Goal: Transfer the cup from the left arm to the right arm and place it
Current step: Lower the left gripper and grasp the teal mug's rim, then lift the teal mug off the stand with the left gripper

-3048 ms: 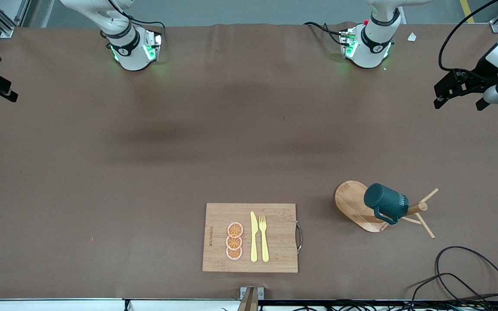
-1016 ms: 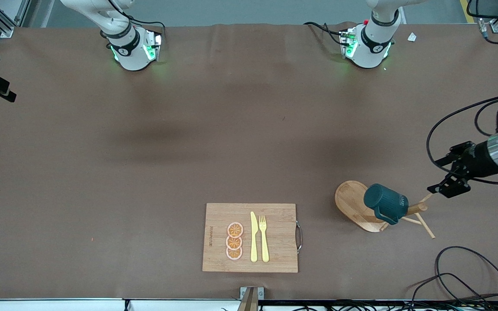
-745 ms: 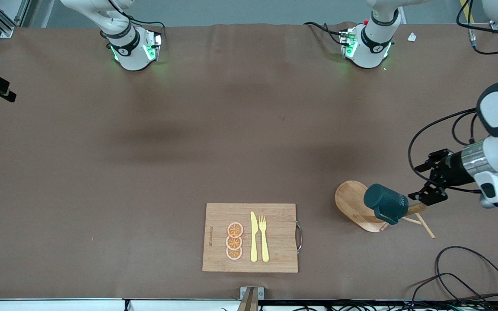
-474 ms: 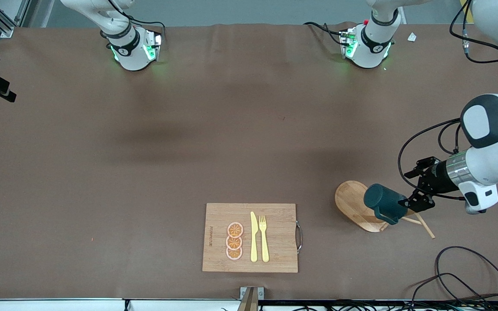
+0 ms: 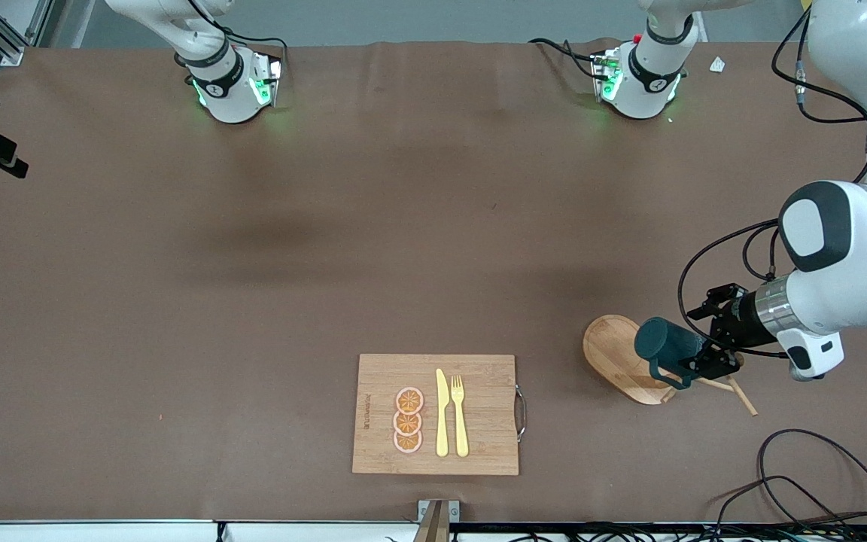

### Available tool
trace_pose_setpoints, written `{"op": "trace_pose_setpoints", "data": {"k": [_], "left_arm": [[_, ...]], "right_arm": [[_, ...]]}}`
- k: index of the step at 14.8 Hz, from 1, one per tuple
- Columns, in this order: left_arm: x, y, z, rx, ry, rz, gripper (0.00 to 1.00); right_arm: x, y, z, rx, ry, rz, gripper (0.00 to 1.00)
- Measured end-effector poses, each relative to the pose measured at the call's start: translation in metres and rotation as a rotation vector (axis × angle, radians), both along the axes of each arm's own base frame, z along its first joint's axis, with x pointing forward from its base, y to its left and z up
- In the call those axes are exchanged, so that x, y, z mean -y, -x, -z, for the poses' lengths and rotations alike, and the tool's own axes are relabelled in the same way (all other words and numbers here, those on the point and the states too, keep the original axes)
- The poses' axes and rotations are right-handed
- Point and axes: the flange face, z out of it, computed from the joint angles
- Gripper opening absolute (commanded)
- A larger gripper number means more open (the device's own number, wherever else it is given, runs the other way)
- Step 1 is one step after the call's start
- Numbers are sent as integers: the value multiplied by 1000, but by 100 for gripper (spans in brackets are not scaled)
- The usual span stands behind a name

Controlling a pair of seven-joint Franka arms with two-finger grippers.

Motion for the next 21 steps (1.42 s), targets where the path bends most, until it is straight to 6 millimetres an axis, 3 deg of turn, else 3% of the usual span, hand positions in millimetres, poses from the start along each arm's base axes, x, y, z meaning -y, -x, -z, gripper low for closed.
{"op": "trace_pose_setpoints", "data": {"k": [7, 10, 12, 15, 17, 21], "left_arm": [[12, -5, 17, 4, 2, 4, 98], [12, -5, 20, 1, 2, 2, 63], [12, -6, 18, 4, 2, 2, 52], [12, -7, 15, 10, 3, -2, 50], [14, -12, 2, 28, 8, -23, 50], [47, -12, -24, 51, 24, -30, 48]], "right_arm": [[0, 0, 0, 0, 0, 0, 100], [0, 0, 0, 0, 0, 0, 100], [0, 0, 0, 0, 0, 0, 100], [0, 0, 0, -1, 0, 1, 100], [0, 0, 0, -1, 0, 1, 100], [1, 0, 0, -1, 0, 1, 100]]}}
